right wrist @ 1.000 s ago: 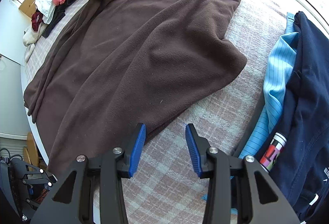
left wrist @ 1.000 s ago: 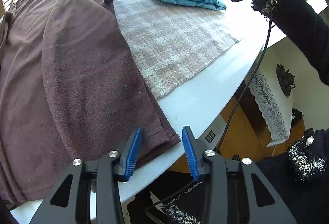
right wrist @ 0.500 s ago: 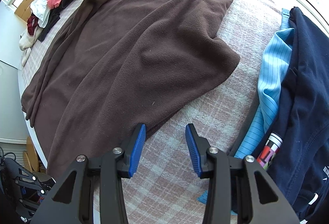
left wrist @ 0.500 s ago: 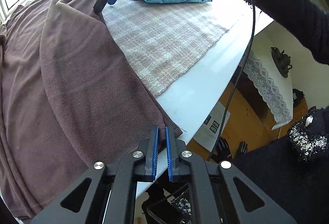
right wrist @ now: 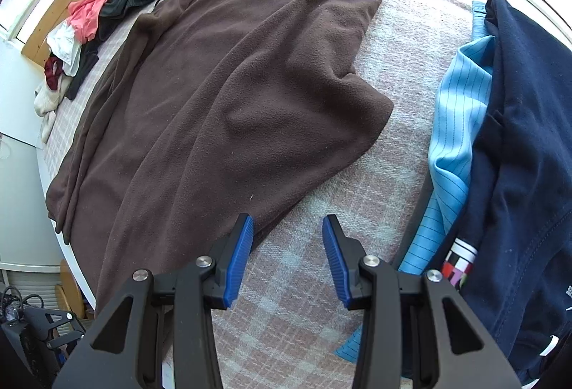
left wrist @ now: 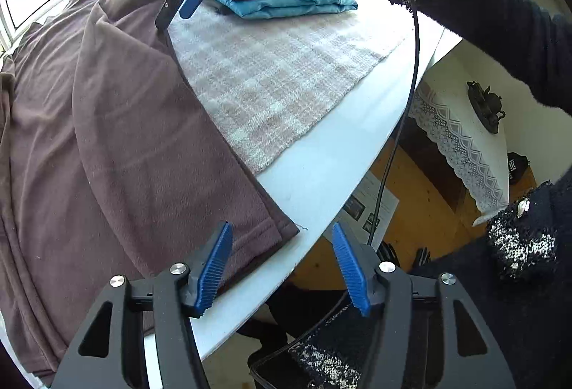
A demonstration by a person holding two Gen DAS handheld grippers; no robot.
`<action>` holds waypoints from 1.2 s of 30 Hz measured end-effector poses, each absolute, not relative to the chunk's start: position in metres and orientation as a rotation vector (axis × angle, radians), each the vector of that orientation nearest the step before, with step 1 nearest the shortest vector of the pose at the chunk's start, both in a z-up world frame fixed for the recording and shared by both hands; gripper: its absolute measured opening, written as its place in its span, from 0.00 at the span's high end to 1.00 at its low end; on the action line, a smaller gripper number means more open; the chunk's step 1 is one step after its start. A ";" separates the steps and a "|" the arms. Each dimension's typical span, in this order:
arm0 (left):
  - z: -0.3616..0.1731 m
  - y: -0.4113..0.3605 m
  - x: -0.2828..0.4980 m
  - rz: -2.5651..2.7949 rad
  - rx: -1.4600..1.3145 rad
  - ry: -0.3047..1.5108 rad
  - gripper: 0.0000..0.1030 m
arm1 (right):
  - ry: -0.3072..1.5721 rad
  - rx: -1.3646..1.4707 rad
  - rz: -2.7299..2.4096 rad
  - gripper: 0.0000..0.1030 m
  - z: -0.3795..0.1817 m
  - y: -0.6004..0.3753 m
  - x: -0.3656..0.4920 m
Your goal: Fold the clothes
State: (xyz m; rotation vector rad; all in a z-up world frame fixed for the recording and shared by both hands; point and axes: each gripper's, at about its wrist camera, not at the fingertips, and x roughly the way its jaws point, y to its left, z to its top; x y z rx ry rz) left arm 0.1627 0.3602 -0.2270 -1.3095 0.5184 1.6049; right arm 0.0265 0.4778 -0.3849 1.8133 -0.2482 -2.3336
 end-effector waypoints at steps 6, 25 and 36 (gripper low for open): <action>-0.240 0.370 0.164 1.627 -1.321 0.584 0.48 | -0.333 1.811 -2.379 0.61 -0.383 0.483 0.018; -0.227 0.325 0.123 1.730 -1.378 0.172 0.88 | -0.495 1.734 -2.467 0.82 -0.398 0.491 -0.018; -0.217 0.258 0.102 1.787 -1.363 -0.235 0.88 | -0.557 1.613 -2.472 0.87 -0.323 0.460 -0.053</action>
